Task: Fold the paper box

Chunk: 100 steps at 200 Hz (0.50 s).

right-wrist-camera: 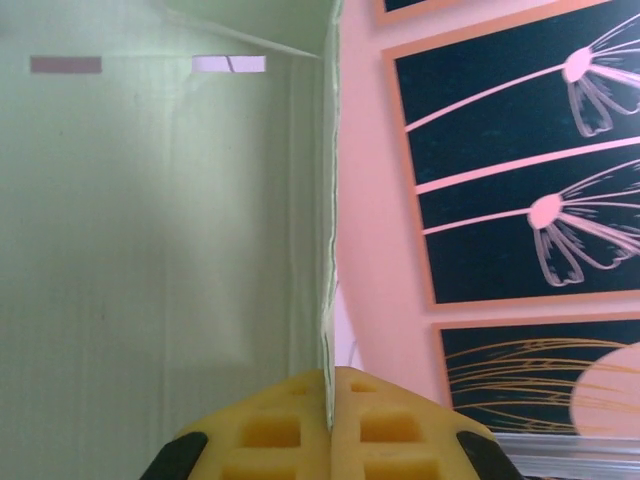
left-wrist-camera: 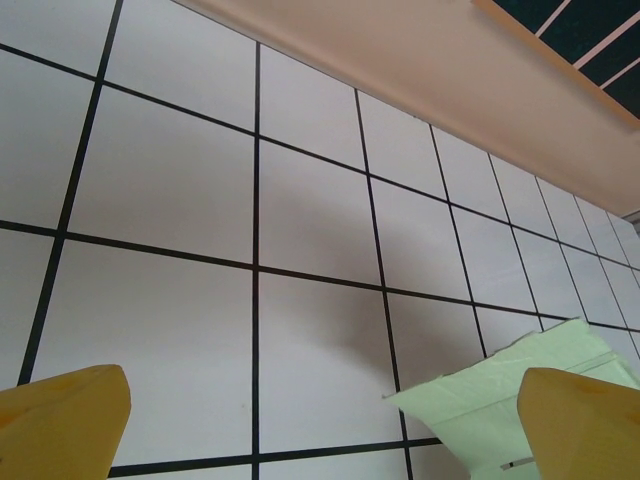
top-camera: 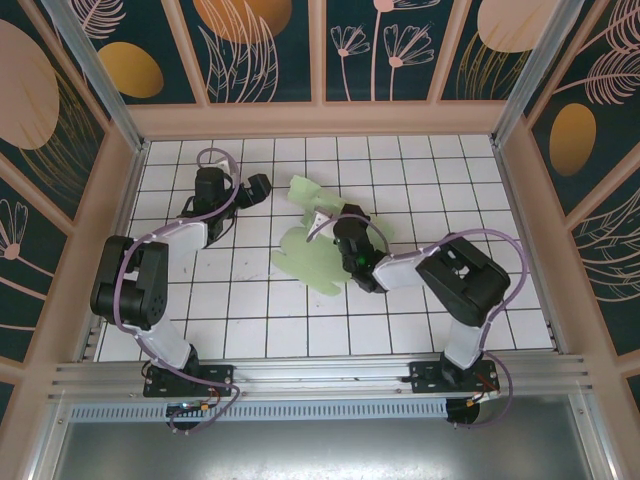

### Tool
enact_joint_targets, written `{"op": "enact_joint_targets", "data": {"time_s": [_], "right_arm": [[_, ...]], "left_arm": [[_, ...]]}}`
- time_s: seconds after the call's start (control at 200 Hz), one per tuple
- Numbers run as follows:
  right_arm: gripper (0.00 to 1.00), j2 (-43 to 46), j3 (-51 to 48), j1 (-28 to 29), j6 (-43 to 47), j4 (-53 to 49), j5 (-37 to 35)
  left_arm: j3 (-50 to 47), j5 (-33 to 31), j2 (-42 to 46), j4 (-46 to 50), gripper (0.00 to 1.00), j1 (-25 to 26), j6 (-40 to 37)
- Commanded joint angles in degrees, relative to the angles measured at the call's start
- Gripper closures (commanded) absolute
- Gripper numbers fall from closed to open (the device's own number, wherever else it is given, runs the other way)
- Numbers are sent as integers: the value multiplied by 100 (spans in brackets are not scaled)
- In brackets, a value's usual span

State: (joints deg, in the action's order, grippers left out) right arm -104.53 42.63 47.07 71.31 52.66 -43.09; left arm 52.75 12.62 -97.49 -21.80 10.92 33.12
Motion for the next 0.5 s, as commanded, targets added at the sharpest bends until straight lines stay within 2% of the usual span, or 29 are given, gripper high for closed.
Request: {"op": "enact_joint_targets", "data": {"time_s": [0.0,0.1,0.18,0.365,0.496], "right_arm": [[100,-501,-246,143,983,2121,-579],[100,-912,-286,206,1615,3193,-748],[100,-1114,-311,223,1787,3504,-805],[100,-1406,-489,277,1931,3886,-894],[100,-1485,-567,298,1802,3746,-894]], "left_arm": [[30,-17,-36,-270,1,-37,32],[84,94,-246,-335,1,-42,35],[152,209,-374,-353,1,-38,28],[243,318,-572,-364,1,-46,-7],[263,357,-706,-392,1,-48,-8]]}}
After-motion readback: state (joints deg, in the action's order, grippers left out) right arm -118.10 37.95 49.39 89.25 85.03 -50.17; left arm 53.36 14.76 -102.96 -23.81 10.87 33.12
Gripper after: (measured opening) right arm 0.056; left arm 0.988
